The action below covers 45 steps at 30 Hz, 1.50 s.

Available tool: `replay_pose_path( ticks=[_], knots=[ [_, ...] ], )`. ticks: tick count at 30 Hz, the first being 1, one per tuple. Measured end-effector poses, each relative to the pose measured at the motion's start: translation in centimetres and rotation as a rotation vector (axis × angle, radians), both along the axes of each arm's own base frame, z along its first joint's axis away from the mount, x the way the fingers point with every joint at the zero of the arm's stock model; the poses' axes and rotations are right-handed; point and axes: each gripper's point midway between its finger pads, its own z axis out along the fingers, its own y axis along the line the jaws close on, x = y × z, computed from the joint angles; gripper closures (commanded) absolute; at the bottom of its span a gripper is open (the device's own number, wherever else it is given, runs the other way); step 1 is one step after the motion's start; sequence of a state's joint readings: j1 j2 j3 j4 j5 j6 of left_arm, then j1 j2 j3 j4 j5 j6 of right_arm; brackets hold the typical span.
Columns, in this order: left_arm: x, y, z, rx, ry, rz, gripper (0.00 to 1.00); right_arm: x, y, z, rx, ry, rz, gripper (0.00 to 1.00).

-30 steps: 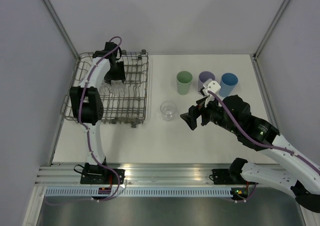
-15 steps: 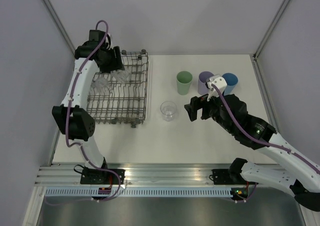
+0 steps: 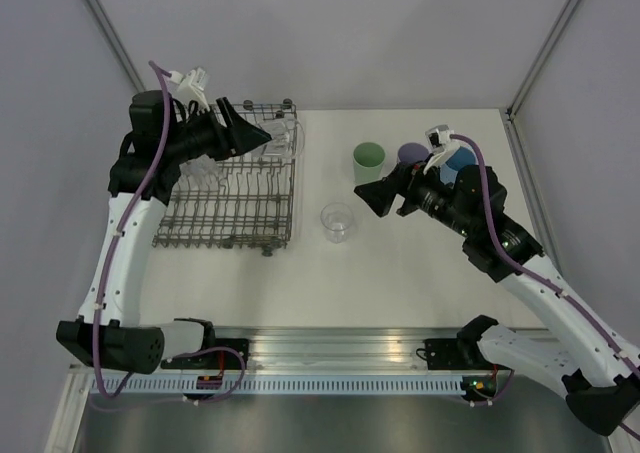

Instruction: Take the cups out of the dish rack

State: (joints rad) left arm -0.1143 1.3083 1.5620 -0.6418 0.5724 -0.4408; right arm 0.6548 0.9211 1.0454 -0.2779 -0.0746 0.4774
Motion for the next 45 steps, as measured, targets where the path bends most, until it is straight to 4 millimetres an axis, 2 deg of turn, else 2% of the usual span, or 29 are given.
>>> replay_pose_path(
  ticks=[7,13,19,25,28,32,33,34,35,36,39,40,41,45],
  knots=[
    [-4.7,-2.3,1.9,-0.194,-0.05,-0.133,0.98,-1.0,3.3,3.0,0.254,0.04,0.285,0.09],
    [-7.9,-3.5,3.1,-0.326,-0.074,-0.238,0.98,-2.7,5.1,5.4,0.353,0.026,0.481,0.11],
    [-9.7,-4.3,3.3,-0.423,-0.083,-0.328,0.98,-2.9,6.6,6.1,0.373,0.018,0.61,0.15],
    [-10.5,-4.9,2.7,-0.475,-0.045,-0.389,0.98,-3.3,7.3,6.7,0.378,-0.015,0.701,0.16],
    [-11.0,-5.3,2.9,-0.48,-0.047,-0.414,0.98,-3.6,7.4,7.1,0.385,-0.038,0.734,0.19],
    [-11.6,-6.1,2.8,-0.482,-0.036,-0.453,0.98,-3.8,7.9,7.6,0.397,-0.054,0.78,0.33],
    [-11.6,-6.3,2.7,-0.482,-0.031,-0.46,0.98,-3.9,8.0,7.6,0.4,-0.055,0.793,0.45],
    [-11.6,-6.5,2.6,-0.482,-0.023,-0.465,0.98,-4.0,8.3,7.6,0.401,-0.053,0.804,0.51],
    [-11.6,-6.6,2.4,-0.483,-0.015,-0.468,0.98,-4.0,8.4,7.5,0.402,-0.05,0.814,0.64],
    [-11.5,-6.7,2.3,-0.483,-0.01,-0.469,0.98,-4.2,8.6,7.5,0.402,-0.048,0.825,0.72],
    [-11.6,-6.8,2.2,-0.483,0.0,-0.481,0.98,-4.4,8.8,7.2,0.398,-0.033,0.842,0.9],
    [-11.6,-6.8,2.2,-0.482,-0.001,-0.483,0.98,-4.4,8.8,7.2,0.396,-0.032,0.843,0.92],
    [-11.6,-6.8,2.2,-0.481,-0.004,-0.485,0.98,-4.4,8.8,7.1,0.397,-0.022,0.842,1.0],
    [-11.6,-6.8,2.2,-0.475,-0.017,-0.489,0.95,-4.5,8.7,7.0,0.398,-0.002,0.836,1.0]
  ],
)
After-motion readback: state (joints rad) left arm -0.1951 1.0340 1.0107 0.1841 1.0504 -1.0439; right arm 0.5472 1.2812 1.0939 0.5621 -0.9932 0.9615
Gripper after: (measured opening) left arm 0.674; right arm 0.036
